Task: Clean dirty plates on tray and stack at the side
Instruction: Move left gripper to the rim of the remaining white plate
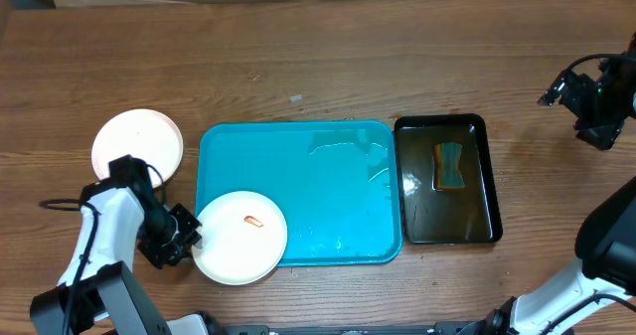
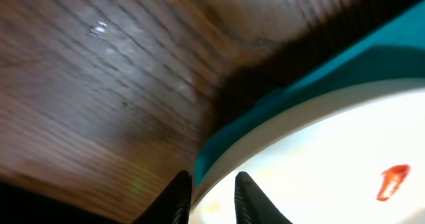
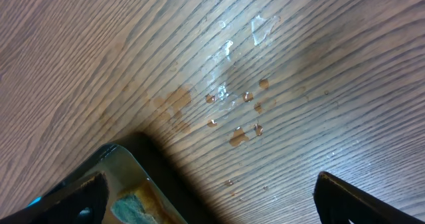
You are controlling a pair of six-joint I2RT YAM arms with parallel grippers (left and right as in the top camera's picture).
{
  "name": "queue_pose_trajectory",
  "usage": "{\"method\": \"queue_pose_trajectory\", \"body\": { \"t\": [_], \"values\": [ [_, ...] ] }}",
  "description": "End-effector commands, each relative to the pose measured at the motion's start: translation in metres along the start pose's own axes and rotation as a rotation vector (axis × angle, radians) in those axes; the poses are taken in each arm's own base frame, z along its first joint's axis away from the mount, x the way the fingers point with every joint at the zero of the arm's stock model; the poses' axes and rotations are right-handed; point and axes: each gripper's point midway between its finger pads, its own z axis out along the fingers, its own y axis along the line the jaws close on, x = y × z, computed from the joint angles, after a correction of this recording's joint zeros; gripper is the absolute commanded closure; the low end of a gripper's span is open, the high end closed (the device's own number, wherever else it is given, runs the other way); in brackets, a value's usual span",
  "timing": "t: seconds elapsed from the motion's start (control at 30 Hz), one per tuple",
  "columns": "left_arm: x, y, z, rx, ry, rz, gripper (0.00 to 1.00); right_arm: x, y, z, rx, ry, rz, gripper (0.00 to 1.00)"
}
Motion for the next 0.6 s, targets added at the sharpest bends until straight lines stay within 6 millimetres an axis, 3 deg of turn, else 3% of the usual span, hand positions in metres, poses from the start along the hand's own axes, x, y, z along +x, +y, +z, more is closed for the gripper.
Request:
{"method": "queue_pose_trajectory", "body": {
  "t": [0.0,0.07,0.17,0.33,0.47,0.57],
  "values": [
    [0.007,-0.002,0.008,-0.022,0.011,0.054,0.76,-0.006,0.003,-0.012,-0.009,-0.037,-0.007,0.0],
    [0.007,-0.006,0.008,-0.022,0.004,0.074,0.79,-0.006,0.003,-0.012,-0.009,-0.037,-0.007,0.0],
    [0.006,-0.012,0.005,-0.009,-0.001,0.088,0.95,-0.006,0.003,-0.012,-0.009,-0.037,-0.007,0.0],
    [0.001,-0.021,-0.007,0.021,-0.015,0.095,0.96,-0.006,0.003,-0.012,-0.009,-0.037,-0.007,0.0],
    [0.003,-0.057,-0.014,0.184,-0.009,0.269,0.95,-0.006,0.003,-0.012,-0.009,-0.037,-0.007,0.0],
    [0.001,-0.074,-0.014,0.211,-0.049,0.344,0.95,-0.006,0.003,-0.012,-0.009,-0.037,-0.007,0.0]
  ]
}}
